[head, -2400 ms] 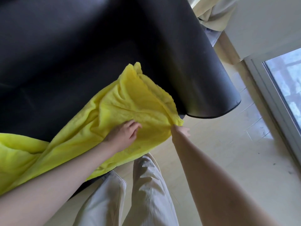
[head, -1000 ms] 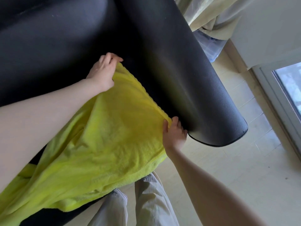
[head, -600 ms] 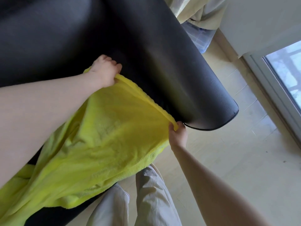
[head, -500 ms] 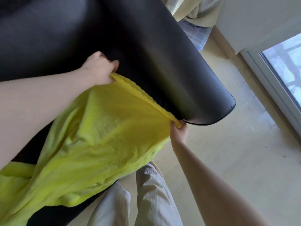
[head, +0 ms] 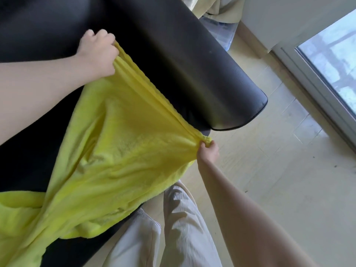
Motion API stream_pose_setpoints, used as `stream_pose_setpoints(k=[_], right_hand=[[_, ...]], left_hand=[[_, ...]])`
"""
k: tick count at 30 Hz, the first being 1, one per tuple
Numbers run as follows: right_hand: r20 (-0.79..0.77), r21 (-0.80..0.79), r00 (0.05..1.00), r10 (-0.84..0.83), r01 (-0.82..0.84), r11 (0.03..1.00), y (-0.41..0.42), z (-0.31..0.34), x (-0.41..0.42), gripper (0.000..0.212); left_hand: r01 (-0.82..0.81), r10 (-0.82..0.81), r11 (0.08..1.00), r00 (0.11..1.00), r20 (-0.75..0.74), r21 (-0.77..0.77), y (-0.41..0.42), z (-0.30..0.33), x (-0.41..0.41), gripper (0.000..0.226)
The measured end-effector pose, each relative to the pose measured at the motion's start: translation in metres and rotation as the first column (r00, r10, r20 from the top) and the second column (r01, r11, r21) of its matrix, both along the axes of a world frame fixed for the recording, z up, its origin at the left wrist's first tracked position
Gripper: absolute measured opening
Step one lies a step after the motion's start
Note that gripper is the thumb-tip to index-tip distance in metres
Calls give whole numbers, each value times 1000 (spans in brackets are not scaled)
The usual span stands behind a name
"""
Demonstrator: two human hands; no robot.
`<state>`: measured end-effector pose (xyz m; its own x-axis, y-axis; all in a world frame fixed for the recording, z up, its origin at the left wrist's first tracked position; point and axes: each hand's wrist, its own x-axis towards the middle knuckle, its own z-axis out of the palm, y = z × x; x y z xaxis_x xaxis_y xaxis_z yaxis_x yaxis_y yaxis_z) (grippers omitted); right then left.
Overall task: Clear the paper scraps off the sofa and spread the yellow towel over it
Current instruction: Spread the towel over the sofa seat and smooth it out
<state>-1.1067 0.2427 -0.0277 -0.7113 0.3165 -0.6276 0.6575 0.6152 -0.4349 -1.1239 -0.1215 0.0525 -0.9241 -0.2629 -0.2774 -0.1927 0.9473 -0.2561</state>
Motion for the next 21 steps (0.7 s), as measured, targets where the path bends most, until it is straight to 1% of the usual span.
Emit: stream_pose_setpoints(k=[2, 4, 6, 7, 9, 10, 12, 13, 14, 16, 18, 19, 21], right_hand=[[30, -7, 999, -25, 26, 1000, -2, -2, -4, 30], [48, -8, 998, -29, 29, 1000, -4, -5, -8, 29], [69, 3, 997, -21, 21, 1000, -4, -9, -11, 26], [82, 4, 996, -30, 30, 1000, -3, -13, -12, 25], [129, -21, 990, -50, 53, 998, 1, -18, -13, 25], [151, -47, 987, -59, 67, 997, 4, -19, -14, 24], [185, -115, 980, -80, 102, 988, 10, -21, -15, 18], [197, -143, 977, -82, 111, 983, 12, -20, -15, 16], [213, -171, 974, -82, 120, 978, 13, -19, -15, 17], [245, -221, 968, -61, 117, 968, 15, -17, -17, 22], [255, -252, 967, 2, 65, 965, 15, -12, -19, 21], [249, -258, 968, 29, 37, 966, 14, -11, -20, 19], [234, -259, 970, 60, 2, 966, 12, -10, -21, 17]], left_hand=[[-41, 41, 998, 999, -6, -43, 4, -2, -4, 22], [-46, 45, 991, 999, -12, -122, 8, -3, -6, 23], [-85, 82, 983, 996, -27, -160, 10, -3, -6, 26], [-106, 105, 976, 994, -14, -190, 9, -3, -6, 29], [-107, 130, 960, 989, 74, -258, 6, 0, -8, 36], [-118, 152, 963, 980, 129, -242, 5, 2, -11, 38], [-208, 225, 973, 952, 209, -101, 3, 6, -18, 33], [-275, 272, 961, 936, 225, -20, 4, 7, -22, 29], [-351, 330, 935, 915, 232, 53, 4, 7, -24, 25], [-500, 457, 846, 858, 233, 185, 5, 5, -31, 27], [-595, 566, 753, 804, 184, 280, 6, 1, -34, 38], [-620, 608, 726, 781, 143, 298, 6, -1, -35, 41], [-628, 645, 721, 763, 50, 294, 5, -4, -36, 34]])
